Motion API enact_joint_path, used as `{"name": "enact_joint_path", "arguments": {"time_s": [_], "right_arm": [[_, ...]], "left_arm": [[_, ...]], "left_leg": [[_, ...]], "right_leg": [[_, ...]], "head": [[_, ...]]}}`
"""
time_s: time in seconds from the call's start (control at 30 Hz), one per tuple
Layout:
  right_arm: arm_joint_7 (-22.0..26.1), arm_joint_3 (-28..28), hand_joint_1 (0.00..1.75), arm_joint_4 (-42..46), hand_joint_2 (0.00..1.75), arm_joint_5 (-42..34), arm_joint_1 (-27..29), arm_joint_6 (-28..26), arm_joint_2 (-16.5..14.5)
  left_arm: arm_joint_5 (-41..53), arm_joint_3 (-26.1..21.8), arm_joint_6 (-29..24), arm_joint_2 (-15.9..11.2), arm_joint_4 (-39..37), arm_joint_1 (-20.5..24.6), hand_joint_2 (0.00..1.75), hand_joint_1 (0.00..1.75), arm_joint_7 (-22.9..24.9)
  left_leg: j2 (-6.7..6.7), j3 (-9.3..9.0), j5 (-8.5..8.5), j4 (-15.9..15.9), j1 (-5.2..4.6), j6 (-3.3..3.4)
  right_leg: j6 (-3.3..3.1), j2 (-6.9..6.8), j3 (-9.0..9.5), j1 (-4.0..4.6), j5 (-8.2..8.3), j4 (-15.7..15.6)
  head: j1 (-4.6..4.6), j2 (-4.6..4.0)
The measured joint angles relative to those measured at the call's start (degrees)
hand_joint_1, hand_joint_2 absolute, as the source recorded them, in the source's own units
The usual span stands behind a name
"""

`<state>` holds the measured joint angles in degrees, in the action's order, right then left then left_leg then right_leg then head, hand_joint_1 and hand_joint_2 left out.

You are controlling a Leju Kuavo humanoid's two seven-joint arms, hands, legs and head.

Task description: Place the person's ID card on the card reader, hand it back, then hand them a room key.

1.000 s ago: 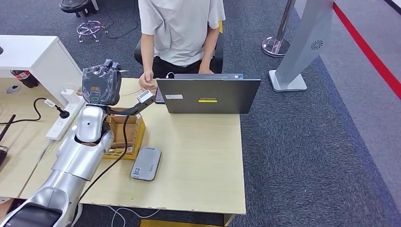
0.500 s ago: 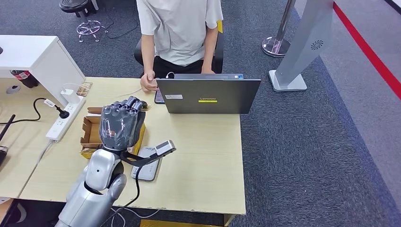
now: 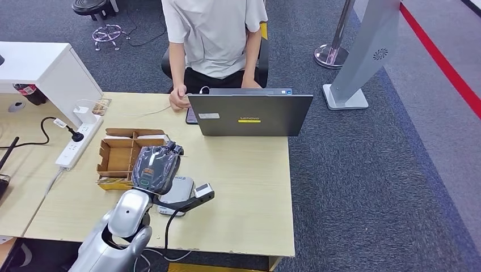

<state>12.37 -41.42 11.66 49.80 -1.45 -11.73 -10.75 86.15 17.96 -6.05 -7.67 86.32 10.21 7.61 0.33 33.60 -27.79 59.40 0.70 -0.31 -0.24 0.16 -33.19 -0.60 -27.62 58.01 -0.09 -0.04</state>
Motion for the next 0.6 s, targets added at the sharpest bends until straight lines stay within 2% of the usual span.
{"name": "enact_joint_path", "arguments": {"time_s": [0.27, 0.6], "right_arm": [[-0.96, -0.07, 0.00, 0.08, 1.75, 1.51, 0.06, -0.20, -0.01], [-3.37, 0.04, 0.00, 0.08, 1.75, 4.43, 0.08, -1.56, -0.68]], "left_arm": [[-1.79, 2.62, 4.32, -1.68, -2.90, -0.36, 1.75, 1.75, -0.21], [-3.32, 2.78, 7.74, -4.74, -6.67, -2.58, 1.75, 1.75, -0.26]], "left_leg": [[0.00, 0.03, -0.04, 0.00, -0.01, 0.00], [0.00, 0.03, -0.04, -0.02, 0.02, -0.01]], "right_leg": [[0.00, 0.01, -0.01, 0.00, -0.02, -0.01], [0.00, 0.00, -0.01, 0.01, -0.03, 0.00]], "head": [[0.01, 0.00], [0.01, 0.00]]}}
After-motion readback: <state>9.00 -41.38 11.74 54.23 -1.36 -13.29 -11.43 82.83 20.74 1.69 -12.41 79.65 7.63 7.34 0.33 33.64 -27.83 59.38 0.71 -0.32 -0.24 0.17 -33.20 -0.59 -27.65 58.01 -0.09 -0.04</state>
